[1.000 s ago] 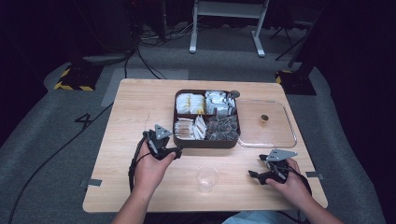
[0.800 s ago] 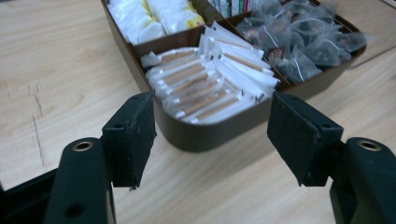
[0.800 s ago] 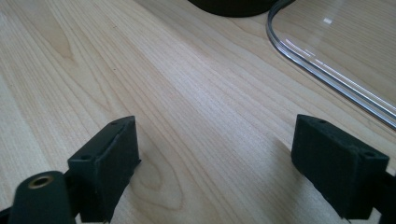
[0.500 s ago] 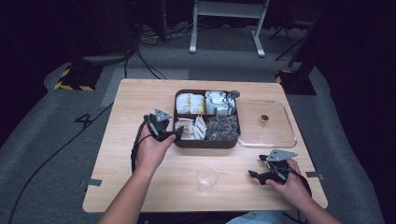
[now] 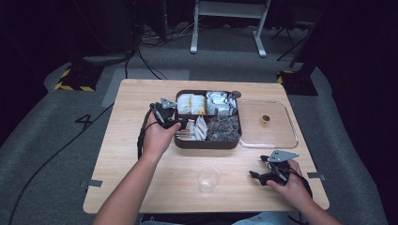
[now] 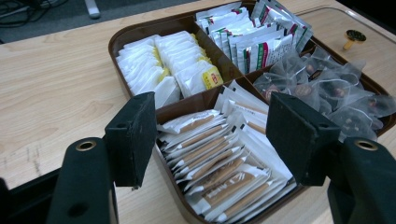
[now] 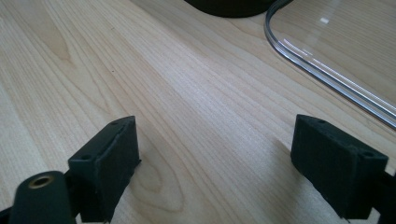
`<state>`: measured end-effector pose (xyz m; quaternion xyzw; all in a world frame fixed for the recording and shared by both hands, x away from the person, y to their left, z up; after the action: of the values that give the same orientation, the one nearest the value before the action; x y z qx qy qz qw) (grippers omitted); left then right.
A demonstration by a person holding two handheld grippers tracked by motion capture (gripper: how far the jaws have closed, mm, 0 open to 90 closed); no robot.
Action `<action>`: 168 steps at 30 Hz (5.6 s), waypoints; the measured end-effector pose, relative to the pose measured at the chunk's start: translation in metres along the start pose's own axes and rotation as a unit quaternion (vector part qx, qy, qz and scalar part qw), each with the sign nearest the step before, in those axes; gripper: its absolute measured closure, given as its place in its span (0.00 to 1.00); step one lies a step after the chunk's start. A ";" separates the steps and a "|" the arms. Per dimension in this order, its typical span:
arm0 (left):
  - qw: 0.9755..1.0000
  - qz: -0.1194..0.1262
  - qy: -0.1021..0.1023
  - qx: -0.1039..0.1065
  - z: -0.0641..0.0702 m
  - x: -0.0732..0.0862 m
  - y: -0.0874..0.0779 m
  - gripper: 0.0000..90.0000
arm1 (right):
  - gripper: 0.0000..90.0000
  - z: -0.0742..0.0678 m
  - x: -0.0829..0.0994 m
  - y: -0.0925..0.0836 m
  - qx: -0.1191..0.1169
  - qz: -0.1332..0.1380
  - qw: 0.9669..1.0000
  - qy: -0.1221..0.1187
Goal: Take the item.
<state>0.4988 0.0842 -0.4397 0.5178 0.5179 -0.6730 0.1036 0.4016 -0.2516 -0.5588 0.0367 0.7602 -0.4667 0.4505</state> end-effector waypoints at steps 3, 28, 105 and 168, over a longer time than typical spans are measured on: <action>1.000 0.004 -0.029 0.010 -0.008 -0.001 0.007 0.41 | 0.17 0.000 0.000 0.000 0.000 0.000 1.000 0.000; 0.998 -0.041 -0.036 -0.029 -0.036 -0.022 0.088 0.46 | 0.18 0.000 -0.002 0.001 -0.004 -0.001 1.000 0.001; 0.994 -0.101 0.001 0.042 -0.016 -0.039 0.115 1.00 | 0.18 0.000 -0.002 0.002 -0.007 0.000 1.000 -0.001; 0.953 0.066 0.171 0.242 0.128 -0.015 -0.085 1.00 | 0.18 -0.002 -0.006 0.006 -0.004 0.000 1.000 -0.001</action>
<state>0.3728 0.0132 -0.3873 0.6674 0.3146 -0.6713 -0.0706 0.4069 -0.2450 -0.5587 0.0350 0.7617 -0.4636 0.4514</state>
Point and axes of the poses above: each handheld gripper's, and its own axes: y roughly forward along the jaws, x roughly out of its underside, z roughly to its right, the point moved 8 cm from there along y, roughly forward along the jaws, and after that the axes turned 13 degrees about y, right-handed, at the moved point
